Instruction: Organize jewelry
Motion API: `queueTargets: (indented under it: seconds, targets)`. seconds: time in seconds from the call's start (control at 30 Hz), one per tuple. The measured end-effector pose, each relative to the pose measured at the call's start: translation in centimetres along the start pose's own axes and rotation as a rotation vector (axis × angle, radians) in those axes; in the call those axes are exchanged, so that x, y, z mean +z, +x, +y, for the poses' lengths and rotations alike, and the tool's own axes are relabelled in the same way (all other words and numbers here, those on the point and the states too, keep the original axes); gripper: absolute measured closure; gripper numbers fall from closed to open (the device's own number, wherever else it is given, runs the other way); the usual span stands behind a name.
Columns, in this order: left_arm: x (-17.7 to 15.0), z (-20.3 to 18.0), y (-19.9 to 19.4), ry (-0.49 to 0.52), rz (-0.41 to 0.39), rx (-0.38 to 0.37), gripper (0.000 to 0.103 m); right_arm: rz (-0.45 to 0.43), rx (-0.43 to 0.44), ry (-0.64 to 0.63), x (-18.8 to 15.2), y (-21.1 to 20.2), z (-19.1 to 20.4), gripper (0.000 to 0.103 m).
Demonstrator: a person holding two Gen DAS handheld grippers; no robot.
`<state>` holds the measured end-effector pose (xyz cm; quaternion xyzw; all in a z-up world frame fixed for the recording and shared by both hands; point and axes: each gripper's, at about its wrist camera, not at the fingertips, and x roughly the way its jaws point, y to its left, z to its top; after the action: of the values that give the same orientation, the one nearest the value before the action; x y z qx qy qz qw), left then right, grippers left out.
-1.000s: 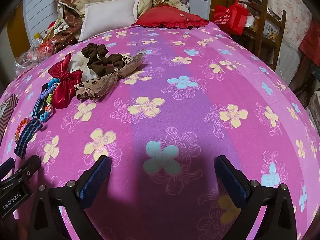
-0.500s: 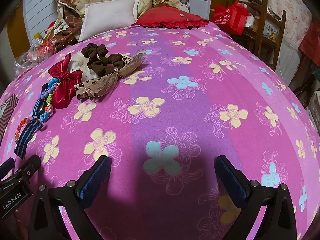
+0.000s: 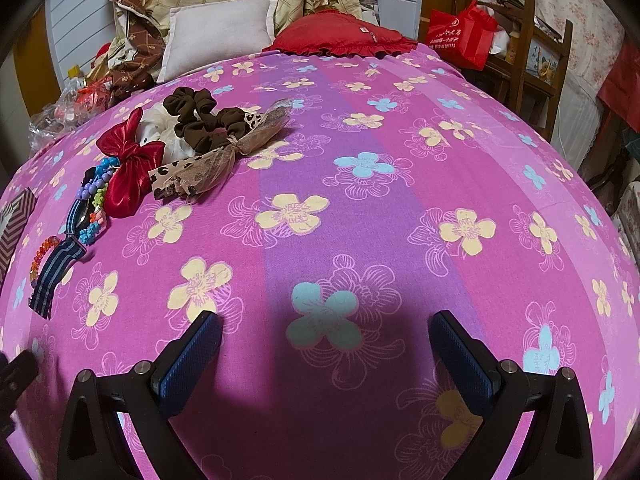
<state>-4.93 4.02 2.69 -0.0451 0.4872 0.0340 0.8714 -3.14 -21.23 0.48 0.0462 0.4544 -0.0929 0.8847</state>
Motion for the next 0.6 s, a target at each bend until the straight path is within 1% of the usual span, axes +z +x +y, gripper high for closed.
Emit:
queueTargets:
  seconds: [0.17,0.23,0.37,0.4,0.47,0.5,0.53,0.6]
  targets:
    - [-0.7,1.4,-2.4,-0.025,-0.020,0.021,0.002,0.010,0.015,-0.019,0.0,0.1,-0.2,0.000]
    - [-0.7,1.8,-2.9,-0.033,-0.025,0.013,0.002,0.014,0.022,-0.028,0.3,0.1,-0.3,0.000]
    - [-1.2,1.5,-3.7,-0.010,-0.014,0.008,0.004,0.017,0.033,-0.040,0.4,0.2,0.1,0.000]
    - [-1.3,1.4,-3.9,-0.006,-0.015,0.003,0.006,0.017,0.034,-0.041,0.4,0.2,-0.1,0.000]
    - [-1.7,1.3,-4.5,0.014,-0.016,-0.002,0.006,0.027,0.028,-0.029,0.1,0.1,-0.5,0.001]
    - [-1.8,1.3,-4.7,0.026,-0.014,-0.007,0.006,0.026,0.021,-0.017,-0.1,-0.3,-0.6,0.008]
    - [-1.9,1.3,-5.0,0.037,-0.011,-0.011,0.006,0.022,0.013,0.002,-0.3,-0.8,-0.8,0.020]
    - [-2.1,1.5,-5.5,0.050,-0.015,-0.022,0.006,0.021,0.033,0.056,-0.8,-1.8,-1.3,0.028]
